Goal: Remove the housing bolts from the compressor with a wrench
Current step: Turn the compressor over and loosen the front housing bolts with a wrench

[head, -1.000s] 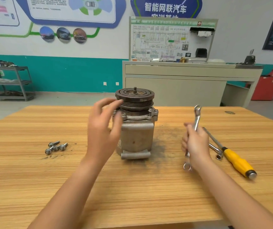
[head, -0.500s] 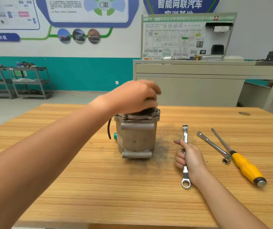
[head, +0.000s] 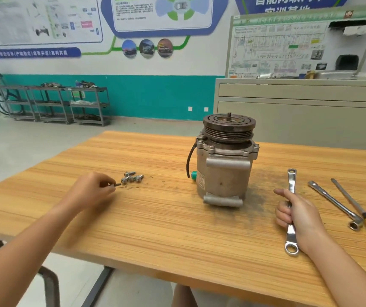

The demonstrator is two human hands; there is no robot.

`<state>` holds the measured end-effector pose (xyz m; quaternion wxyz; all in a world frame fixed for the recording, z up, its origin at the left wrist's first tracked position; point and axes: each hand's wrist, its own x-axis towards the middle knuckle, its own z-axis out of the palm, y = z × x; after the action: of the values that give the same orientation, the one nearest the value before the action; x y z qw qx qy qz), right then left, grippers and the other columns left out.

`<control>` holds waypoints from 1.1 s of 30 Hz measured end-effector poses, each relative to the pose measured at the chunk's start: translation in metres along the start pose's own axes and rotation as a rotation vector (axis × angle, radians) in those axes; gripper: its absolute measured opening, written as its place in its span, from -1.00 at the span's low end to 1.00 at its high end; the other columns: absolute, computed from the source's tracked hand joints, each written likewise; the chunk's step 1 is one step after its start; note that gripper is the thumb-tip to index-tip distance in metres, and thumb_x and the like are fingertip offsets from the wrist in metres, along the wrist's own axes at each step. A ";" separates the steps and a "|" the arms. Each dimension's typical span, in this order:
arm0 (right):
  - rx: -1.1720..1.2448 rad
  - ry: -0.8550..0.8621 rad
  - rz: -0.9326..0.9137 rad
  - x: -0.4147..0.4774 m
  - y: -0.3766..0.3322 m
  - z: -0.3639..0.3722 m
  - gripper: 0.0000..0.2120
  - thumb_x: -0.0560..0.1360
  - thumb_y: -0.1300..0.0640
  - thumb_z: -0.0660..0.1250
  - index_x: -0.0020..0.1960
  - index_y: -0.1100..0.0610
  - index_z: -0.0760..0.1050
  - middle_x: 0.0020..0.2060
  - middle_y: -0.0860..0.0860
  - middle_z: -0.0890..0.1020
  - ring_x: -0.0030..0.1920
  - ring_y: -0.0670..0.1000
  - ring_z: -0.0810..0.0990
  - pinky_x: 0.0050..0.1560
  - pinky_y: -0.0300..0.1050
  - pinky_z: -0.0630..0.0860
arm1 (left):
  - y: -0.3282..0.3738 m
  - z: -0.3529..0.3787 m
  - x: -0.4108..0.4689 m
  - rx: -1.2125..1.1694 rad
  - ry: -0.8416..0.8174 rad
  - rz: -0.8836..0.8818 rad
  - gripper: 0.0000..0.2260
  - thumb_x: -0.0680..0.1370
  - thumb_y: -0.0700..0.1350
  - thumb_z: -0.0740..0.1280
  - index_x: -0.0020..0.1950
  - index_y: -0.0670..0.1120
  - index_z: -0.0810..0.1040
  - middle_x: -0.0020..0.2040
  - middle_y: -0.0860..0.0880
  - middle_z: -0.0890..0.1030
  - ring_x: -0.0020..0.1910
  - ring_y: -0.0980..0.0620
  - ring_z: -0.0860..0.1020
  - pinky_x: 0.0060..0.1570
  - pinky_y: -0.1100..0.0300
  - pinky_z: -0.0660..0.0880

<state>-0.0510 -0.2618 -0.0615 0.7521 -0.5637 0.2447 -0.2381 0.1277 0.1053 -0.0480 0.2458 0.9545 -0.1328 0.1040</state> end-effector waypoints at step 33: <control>-0.043 0.001 0.010 0.004 0.001 0.004 -0.76 0.62 0.09 0.07 -0.03 0.18 0.44 -0.66 -0.06 0.22 -0.67 -0.09 0.18 -0.64 -0.31 0.14 | 0.211 0.077 0.003 -0.766 0.278 0.084 -0.39 0.49 0.17 0.29 0.45 -0.10 0.28 0.35 -0.04 0.44 0.32 0.01 0.39 0.20 0.22 0.29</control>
<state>-0.0452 -0.2612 -0.0623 0.7408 -0.5785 0.2532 -0.2290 0.0760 -0.1120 -0.0205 0.5945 0.7646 -0.1664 0.1851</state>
